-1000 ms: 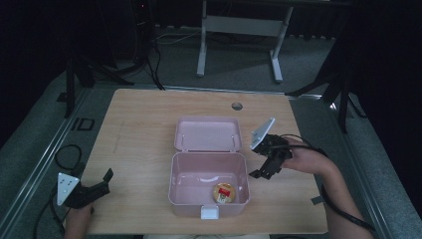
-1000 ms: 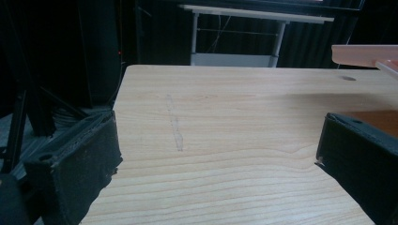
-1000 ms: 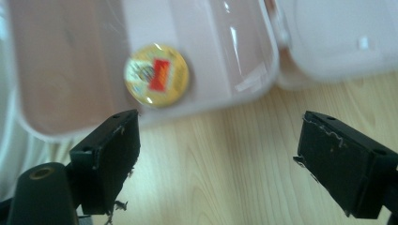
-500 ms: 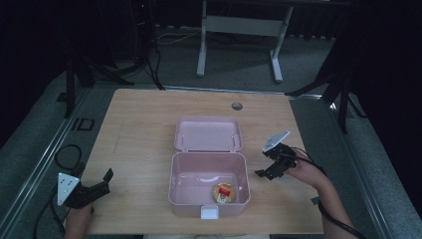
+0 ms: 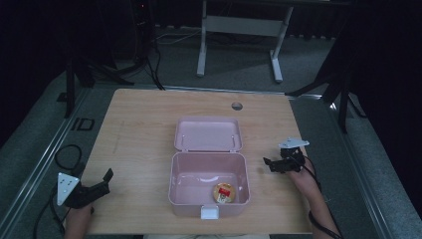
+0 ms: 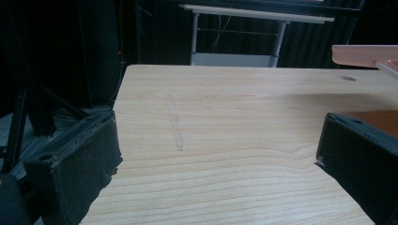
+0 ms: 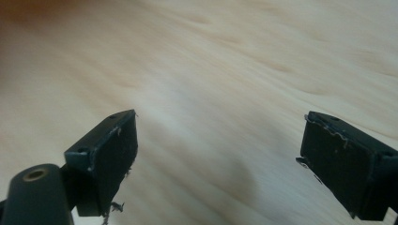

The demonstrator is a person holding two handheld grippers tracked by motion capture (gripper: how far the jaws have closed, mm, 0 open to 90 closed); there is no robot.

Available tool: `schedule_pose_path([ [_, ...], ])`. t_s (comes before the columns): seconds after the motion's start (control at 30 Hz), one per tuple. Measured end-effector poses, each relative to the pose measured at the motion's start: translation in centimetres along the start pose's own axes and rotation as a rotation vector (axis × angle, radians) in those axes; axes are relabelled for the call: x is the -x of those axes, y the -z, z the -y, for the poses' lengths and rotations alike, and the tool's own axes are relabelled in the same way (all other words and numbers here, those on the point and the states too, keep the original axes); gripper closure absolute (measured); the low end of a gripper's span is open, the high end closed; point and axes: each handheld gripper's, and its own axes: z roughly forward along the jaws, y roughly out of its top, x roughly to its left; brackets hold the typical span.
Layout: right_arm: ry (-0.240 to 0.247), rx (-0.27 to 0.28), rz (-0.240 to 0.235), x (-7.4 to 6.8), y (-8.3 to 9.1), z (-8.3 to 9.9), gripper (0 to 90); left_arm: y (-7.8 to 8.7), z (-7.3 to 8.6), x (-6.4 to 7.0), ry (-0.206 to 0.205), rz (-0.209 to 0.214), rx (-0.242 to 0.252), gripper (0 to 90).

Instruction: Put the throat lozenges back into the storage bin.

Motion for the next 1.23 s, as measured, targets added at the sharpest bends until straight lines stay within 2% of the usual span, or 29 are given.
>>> schedule_pose_path([
  [0.1,-0.053,0.023,0.073,0.4,0.3,0.9,11.1,0.0,0.0,0.0,0.0,0.001,0.0,0.5],
  [0.27,-0.122,0.035,0.141,0.9,0.7,2.3,11.1,0.0,0.0,0.0,0.0,0.0,-0.001,0.5],
  [0.33,-0.168,0.049,0.179,1.1,0.9,2.8,11.2,0.0,0.0,0.0,0.0,-0.001,-0.001,0.5],
  [0.4,-0.186,0.057,0.193,1.2,1.1,3.0,11.2,0.0,0.0,0.0,0.0,-0.002,0.0,0.5],
  [0.43,-0.244,0.083,0.218,1.5,1.5,3.4,11.2,0.0,0.0,0.0,0.0,-0.002,0.0,0.5],
  [0.47,-0.263,0.089,0.239,1.6,1.6,3.6,11.2,0.0,0.0,0.0,0.0,-0.001,0.0,0.5],
  [0.67,-0.328,0.085,0.366,1.7,2.1,4.6,11.2,0.0,0.0,0.0,0.0,-0.002,-0.002,0.5],
  [0.8,-0.379,0.101,0.394,2.1,2.3,5.0,11.2,0.0,0.0,0.0,0.001,0.0,-0.003,0.5],
  [0.87,-0.381,0.095,0.396,2.2,2.3,5.0,11.2,0.0,0.0,0.0,0.001,0.001,-0.003,0.5],
  [0.93,-0.374,0.106,0.417,2.2,2.4,5.1,11.2,0.0,0.0,0.0,0.0,0.002,-0.003,0.5],
  [1.0,-0.378,0.106,0.402,2.3,2.4,5.1,11.2,0.0,0.0,0.0,0.003,0.002,0.0,0.5],
  [1.17,-0.372,0.113,0.417,2.2,2.3,5.2,11.2,0.0,0.0,0.0,0.007,0.002,0.0,0.5],
  [1.23,-0.366,0.106,0.41,2.2,2.3,5.1,11.2,0.0,0.0,-0.1,0.008,0.002,0.0,0.5],
])
